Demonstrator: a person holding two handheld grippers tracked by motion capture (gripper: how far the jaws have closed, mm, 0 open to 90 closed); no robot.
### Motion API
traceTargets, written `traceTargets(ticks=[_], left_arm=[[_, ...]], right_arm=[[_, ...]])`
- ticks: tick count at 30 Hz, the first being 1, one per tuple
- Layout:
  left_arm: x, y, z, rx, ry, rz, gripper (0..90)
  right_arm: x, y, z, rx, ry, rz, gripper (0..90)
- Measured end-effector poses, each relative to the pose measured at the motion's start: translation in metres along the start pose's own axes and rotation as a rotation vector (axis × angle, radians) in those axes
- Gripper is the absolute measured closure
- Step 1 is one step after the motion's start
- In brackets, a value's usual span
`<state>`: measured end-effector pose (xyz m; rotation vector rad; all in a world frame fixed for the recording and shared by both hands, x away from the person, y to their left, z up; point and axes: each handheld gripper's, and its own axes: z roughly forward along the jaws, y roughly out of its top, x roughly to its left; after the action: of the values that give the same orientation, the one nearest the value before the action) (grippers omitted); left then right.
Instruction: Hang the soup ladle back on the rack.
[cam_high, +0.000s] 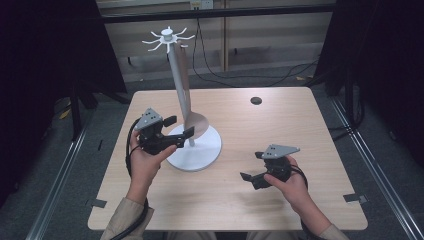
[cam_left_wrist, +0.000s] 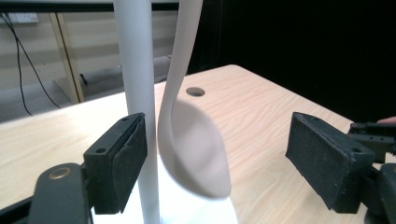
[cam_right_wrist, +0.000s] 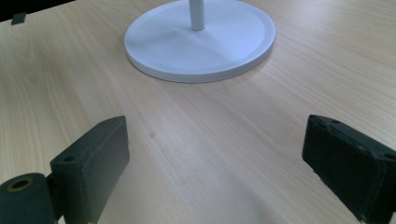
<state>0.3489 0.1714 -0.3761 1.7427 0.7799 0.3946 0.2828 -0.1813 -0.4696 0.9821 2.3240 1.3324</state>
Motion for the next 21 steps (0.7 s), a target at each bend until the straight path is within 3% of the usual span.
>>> traceTargets(ticks=[21], left_arm=[[0.005,-0.059,-0.002,0.075,0.011,-0.039,16.3]], right_arm=[[0.0,-0.001,0.0,0.003,0.007,0.003,7.1]])
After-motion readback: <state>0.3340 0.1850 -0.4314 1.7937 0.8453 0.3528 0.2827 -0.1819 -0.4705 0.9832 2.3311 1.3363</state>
